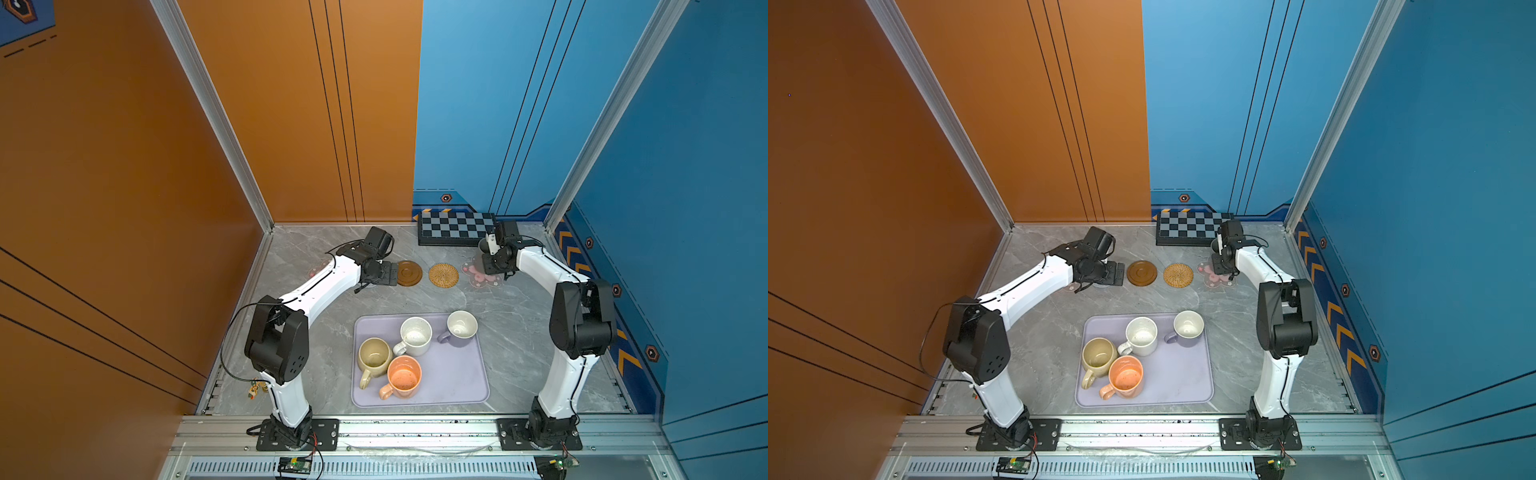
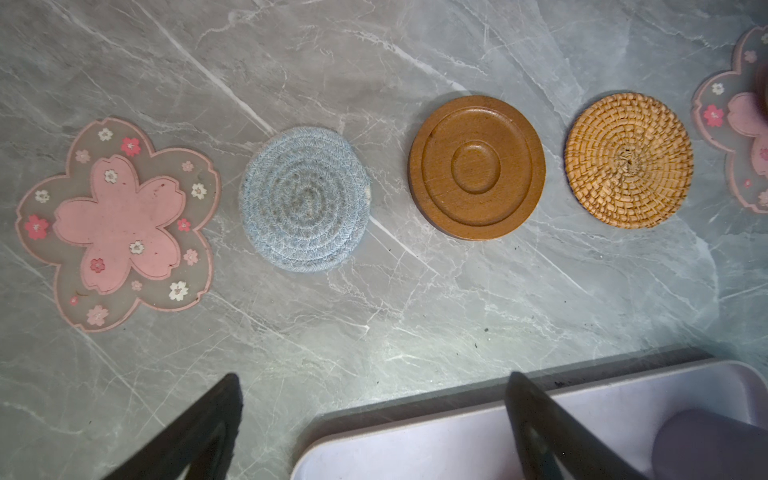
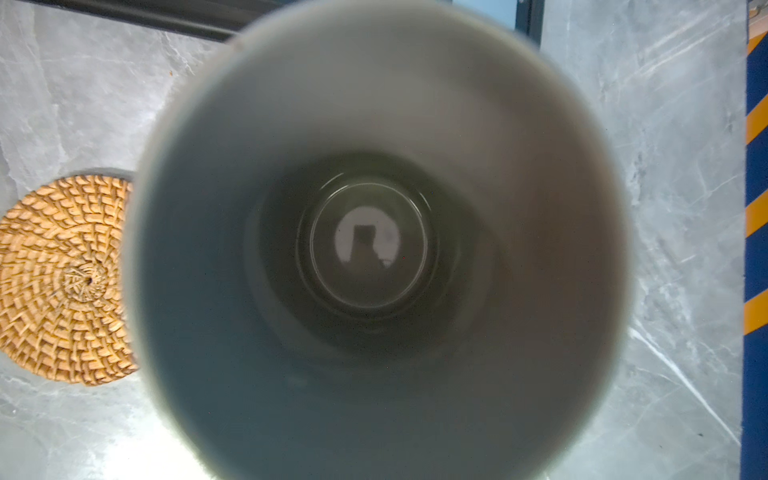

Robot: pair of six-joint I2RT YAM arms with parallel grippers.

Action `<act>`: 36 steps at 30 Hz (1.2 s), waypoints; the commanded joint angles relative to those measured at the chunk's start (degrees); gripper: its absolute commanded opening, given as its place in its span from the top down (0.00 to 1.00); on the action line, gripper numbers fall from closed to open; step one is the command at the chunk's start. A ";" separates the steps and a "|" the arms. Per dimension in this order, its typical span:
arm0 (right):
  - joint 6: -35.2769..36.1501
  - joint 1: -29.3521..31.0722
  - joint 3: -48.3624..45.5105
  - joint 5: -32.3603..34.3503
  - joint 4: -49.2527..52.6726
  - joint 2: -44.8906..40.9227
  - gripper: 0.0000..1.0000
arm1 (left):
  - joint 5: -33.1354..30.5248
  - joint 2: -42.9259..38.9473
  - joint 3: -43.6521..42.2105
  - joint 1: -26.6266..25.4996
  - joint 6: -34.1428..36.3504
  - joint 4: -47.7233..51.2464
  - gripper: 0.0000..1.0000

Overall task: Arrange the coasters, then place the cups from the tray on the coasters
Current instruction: 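Carry the grey mug with the right gripper over the pink flower coaster, then lower the grey mug onto the pink flower coaster and open the right gripper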

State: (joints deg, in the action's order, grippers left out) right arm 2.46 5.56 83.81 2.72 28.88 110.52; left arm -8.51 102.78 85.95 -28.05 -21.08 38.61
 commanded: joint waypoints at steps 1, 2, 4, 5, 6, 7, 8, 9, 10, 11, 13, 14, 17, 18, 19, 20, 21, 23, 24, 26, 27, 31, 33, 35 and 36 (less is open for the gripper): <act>-1.64 -0.32 -0.57 -1.31 -4.53 -0.99 1.00 | 1.03 -0.14 1.15 0.59 -0.89 0.88 0.01; -1.67 -0.29 -0.89 -1.51 -4.54 -0.99 1.00 | 1.21 -0.13 1.23 0.55 -1.04 0.94 0.01; -1.64 -0.33 -1.59 -1.68 -4.62 -1.08 1.00 | 1.22 0.04 1.32 0.46 -1.24 0.94 0.01; -1.66 -0.29 -1.88 -1.58 -4.63 -0.99 1.00 | 1.31 0.13 1.41 0.46 -1.33 0.90 0.01; -1.62 -0.37 -2.05 -1.69 -4.63 -1.00 1.00 | 1.44 0.14 1.49 0.44 -1.33 0.94 0.01; -1.67 -0.44 -2.28 -1.95 -4.63 -0.92 1.00 | 1.50 0.17 1.56 0.30 -1.42 0.93 0.01; -1.61 -0.48 -2.42 -2.39 -4.56 -0.78 1.00 | 1.55 0.15 1.66 0.32 -1.39 1.02 0.01; -1.64 -0.55 -2.49 -2.75 -4.63 -0.73 1.00 | 1.46 0.14 1.74 0.29 -1.42 1.12 0.01; -1.65 -0.55 -2.67 -3.05 -4.63 -0.68 1.00 | 1.34 0.01 1.84 0.31 -1.40 1.20 0.01; -1.58 -0.55 -2.77 -3.39 -4.61 -0.69 1.00 | 1.35 0.02 1.98 0.31 -1.42 1.36 0.01; -1.58 -0.55 -3.00 -3.81 -4.55 -0.94 1.00 | 1.14 -0.04 2.02 0.20 -1.48 1.55 0.02; -1.58 -0.55 -3.07 -3.82 -4.54 -1.07 1.00 | 1.18 -0.10 2.03 0.20 -1.59 1.59 0.01; -1.58 -0.55 -3.17 -3.31 -3.86 -1.04 0.98 | 1.14 -0.21 2.04 0.11 -1.85 1.64 0.01; -1.57 -0.64 -3.19 -3.25 -3.63 -1.03 0.96 | 1.18 -0.21 2.11 0.03 -1.81 1.59 0.01; -1.58 -0.64 -3.36 -3.26 -3.49 -1.06 0.93 | 1.12 -0.29 2.11 0.01 -1.73 1.56 0.01; -1.58 -0.64 -3.50 -3.43 -3.17 -1.17 0.89 | 1.00 -0.30 2.03 -0.22 -1.77 1.56 0.01; -1.58 -0.64 -3.64 -3.62 -2.76 -1.16 0.86 | 0.88 -0.37 1.98 -0.31 -1.63 1.54 0.01; -2.12 -0.66 -3.53 -3.61 -1.16 -1.26 0.79 | 0.17 -0.43 1.86 -0.57 -1.52 1.55 0.01; -2.58 -0.64 -3.71 -3.52 -0.50 -1.35 0.74 | 0.10 -0.54 1.77 -0.64 -1.42 1.50 0.01; -3.56 -0.64 -4.55 -3.49 -0.23 -1.97 0.68 | -0.12 -0.57 1.76 -0.70 -1.27 1.53 0.01; -4.01 -0.65 -5.18 -3.65 -0.26 -2.29 0.66 | -0.23 -0.57 1.76 -0.76 -1.24 1.53 0.01; -5.42 -0.64 -6.66 -5.62 0.28 -3.44 0.61 | -0.55 -0.54 1.85 -1.02 -0.89 1.58 0.00; -5.75 -0.64 -7.06 -6.28 0.68 -4.13 0.61 | -0.95 -0.67 1.63 -1.28 -0.67 1.64 0.00; -5.79 -0.55 -7.09 -6.67 1.20 -5.03 0.60 | -1.23 -0.76 1.41 -1.41 -0.63 1.73 0.00; -5.73 -0.55 -7.00 -7.25 1.68 -5.63 0.60 | -1.55 -0.89 1.20 -1.54 -0.56 1.83 0.00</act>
State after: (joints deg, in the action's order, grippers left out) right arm -1.96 4.86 77.21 -2.00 28.32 109.08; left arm -8.62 102.78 86.50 -29.04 -22.13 38.85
